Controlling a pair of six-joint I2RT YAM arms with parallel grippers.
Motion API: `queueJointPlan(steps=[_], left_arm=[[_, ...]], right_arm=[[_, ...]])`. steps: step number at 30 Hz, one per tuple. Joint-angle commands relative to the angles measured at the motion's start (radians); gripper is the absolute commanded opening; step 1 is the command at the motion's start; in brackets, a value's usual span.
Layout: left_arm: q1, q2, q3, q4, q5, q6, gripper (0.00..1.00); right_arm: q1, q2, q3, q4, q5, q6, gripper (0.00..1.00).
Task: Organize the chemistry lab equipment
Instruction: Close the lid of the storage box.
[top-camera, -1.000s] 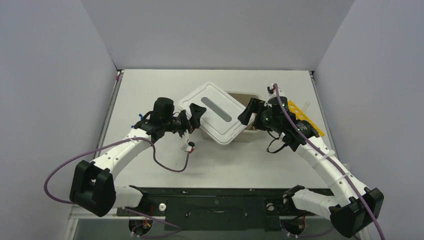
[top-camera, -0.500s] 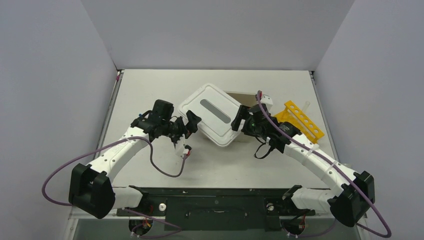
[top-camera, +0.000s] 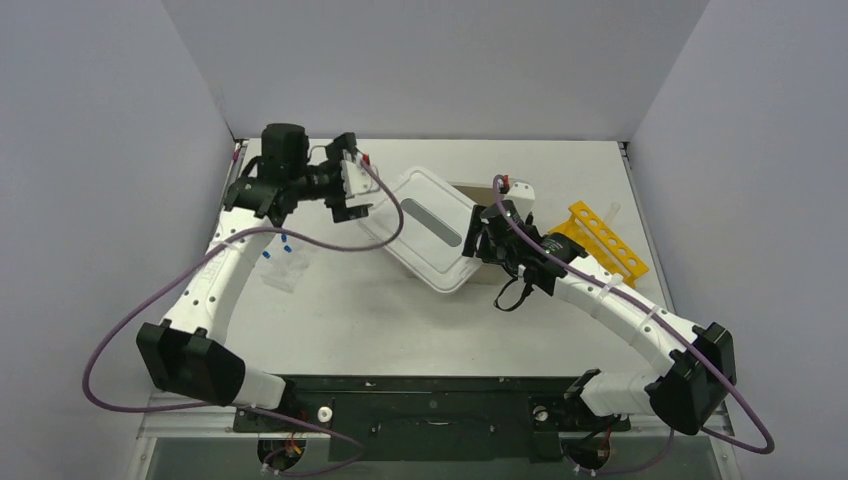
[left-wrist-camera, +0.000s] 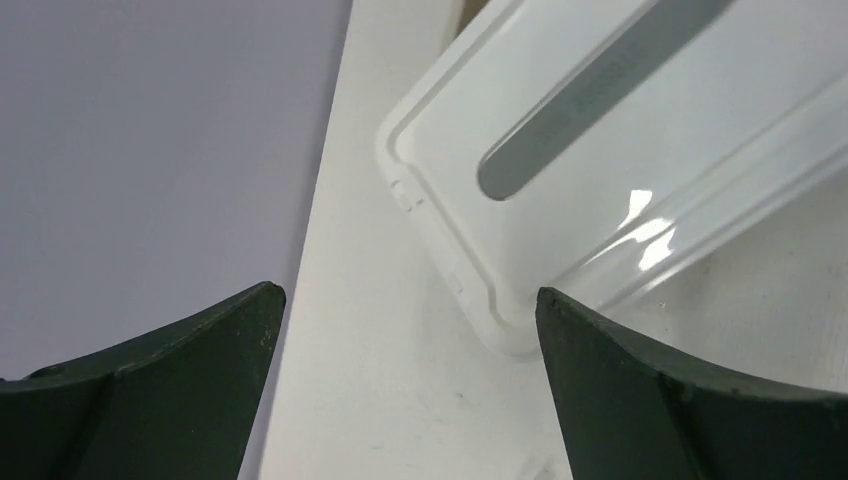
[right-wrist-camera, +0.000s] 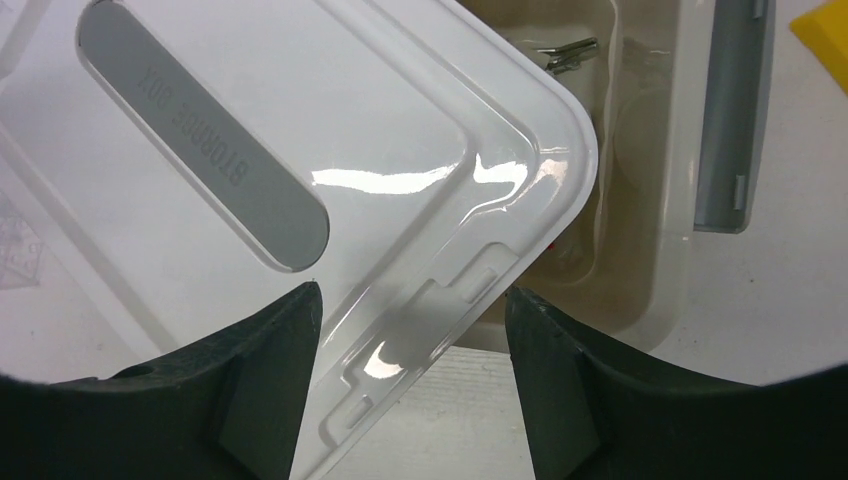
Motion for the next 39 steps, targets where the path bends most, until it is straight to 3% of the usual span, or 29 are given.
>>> queueJointPlan(steps=[1,3,12,15,26,34,39], left_arm=[[0.095,0.133,0.150,-0.017,0.009,-0.484,0.97],[0.102,0.183,0.165,-0.008,-0.058,-0.581,0.99],[0.104,0.223,0.074,0.088,-0.193,-0.746,0.85],[0.104,0.244,0.065,0.101,-0.177,-0.777,0.79],[0.105,0.341,0.076,0.088,-0.136,-0.913,0.73],[0.099,0.331,0.060,0.087,-0.085,-0.969,0.62],[0.080,0.304,0.036,0.088,-0.059,-0.987,0.60]], right_arm=[[0.005,0.029,0.056,-0.021,0.082,-0.044,0.62],[0.003,0.040,0.064,-0.026,0.096,-0.056,0.61],[-0.017,0.056,0.053,-0.024,0.100,-0.060,0.61],[-0.037,0.059,0.048,-0.016,0.090,-0.060,0.61],[-0.104,0.076,0.050,0.014,0.043,-0.089,0.61],[-0.142,0.102,0.059,0.021,0.031,-0.118,0.51],[-0.183,0.104,0.059,0.026,0.022,-0.134,0.48]])
